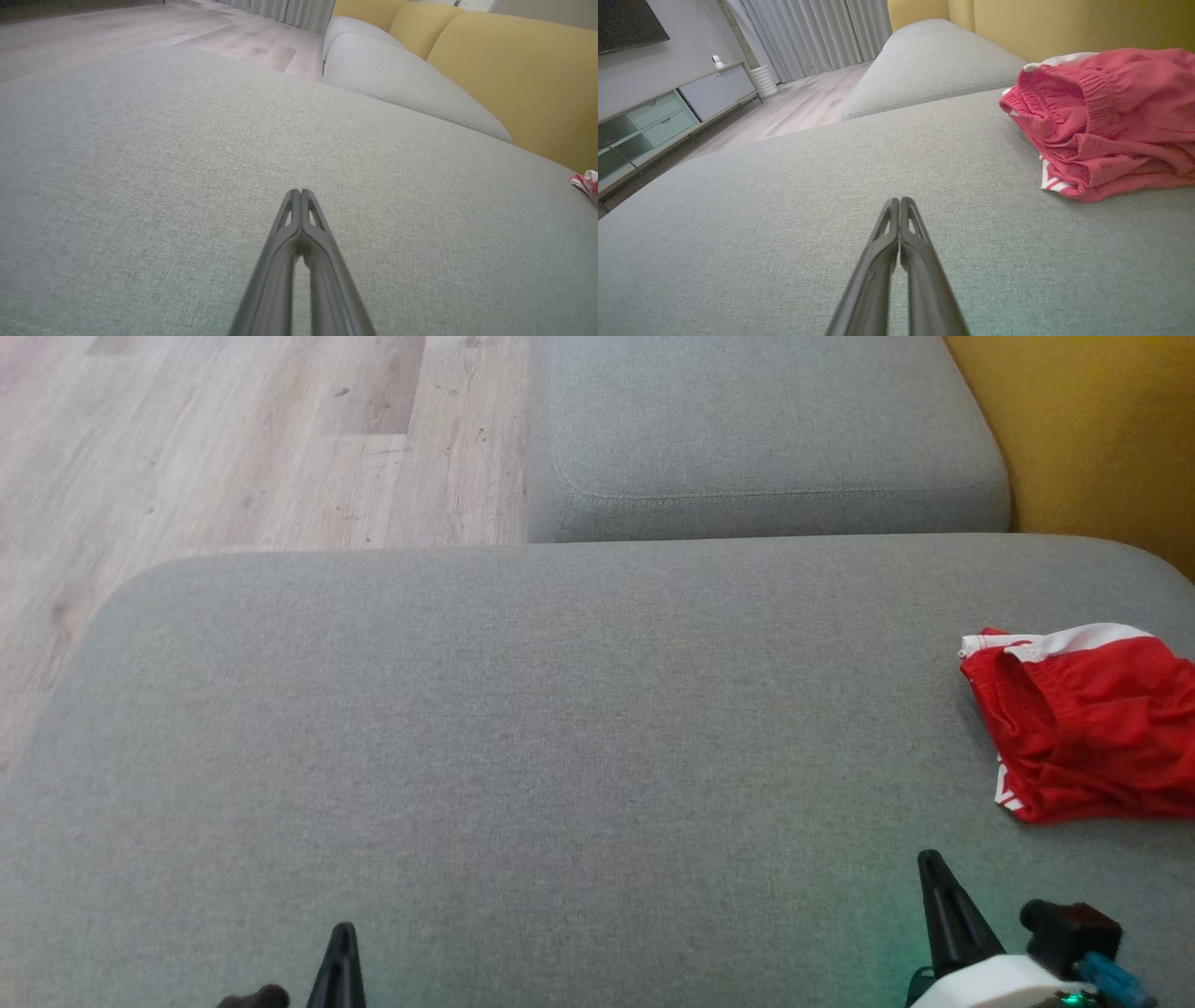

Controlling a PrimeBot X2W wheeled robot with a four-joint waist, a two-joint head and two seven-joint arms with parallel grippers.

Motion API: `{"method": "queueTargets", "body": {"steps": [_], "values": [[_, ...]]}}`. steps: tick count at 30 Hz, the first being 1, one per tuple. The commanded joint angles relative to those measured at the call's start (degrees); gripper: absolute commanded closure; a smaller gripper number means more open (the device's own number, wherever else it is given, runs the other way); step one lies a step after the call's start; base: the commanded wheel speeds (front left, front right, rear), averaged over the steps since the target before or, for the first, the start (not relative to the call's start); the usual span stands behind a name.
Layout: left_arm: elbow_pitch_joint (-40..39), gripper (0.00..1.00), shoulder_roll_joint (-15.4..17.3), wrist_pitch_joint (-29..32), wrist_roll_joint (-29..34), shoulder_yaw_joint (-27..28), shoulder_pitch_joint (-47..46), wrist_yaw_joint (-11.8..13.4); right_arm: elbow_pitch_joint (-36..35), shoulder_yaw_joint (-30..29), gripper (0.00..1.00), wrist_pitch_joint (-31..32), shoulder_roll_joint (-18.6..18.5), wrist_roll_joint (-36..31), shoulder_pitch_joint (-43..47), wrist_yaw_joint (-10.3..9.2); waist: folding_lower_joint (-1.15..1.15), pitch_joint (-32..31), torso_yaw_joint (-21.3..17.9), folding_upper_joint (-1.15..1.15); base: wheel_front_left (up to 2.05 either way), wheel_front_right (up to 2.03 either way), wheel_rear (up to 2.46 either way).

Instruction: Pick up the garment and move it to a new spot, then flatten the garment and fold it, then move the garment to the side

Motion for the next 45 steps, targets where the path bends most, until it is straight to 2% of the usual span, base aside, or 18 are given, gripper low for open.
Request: {"method": "queueTargets", "body": {"steps": [1, 45], "values": [[-1.5, 1.0, 0.1, 0.3, -1.5, 1.6, -2.5, -0.6, -2.0, -0.6, 1.0, 0.3, 0.0, 2.2, -2.5, 0.01, 0.0, 0.1, -0.1, 0.0, 0.0, 0.0, 0.0], [-1.1, 1.0, -3.2, 6.4, -22.2, 11.7, -7.1, -7.3, -2.8, -3.8, 1.0, 5.4, -0.2, 30.4, -6.7, 0.08, 0.0, 2.1, -1.2, 0.0, 0.0, 0.0, 0.0]]}}
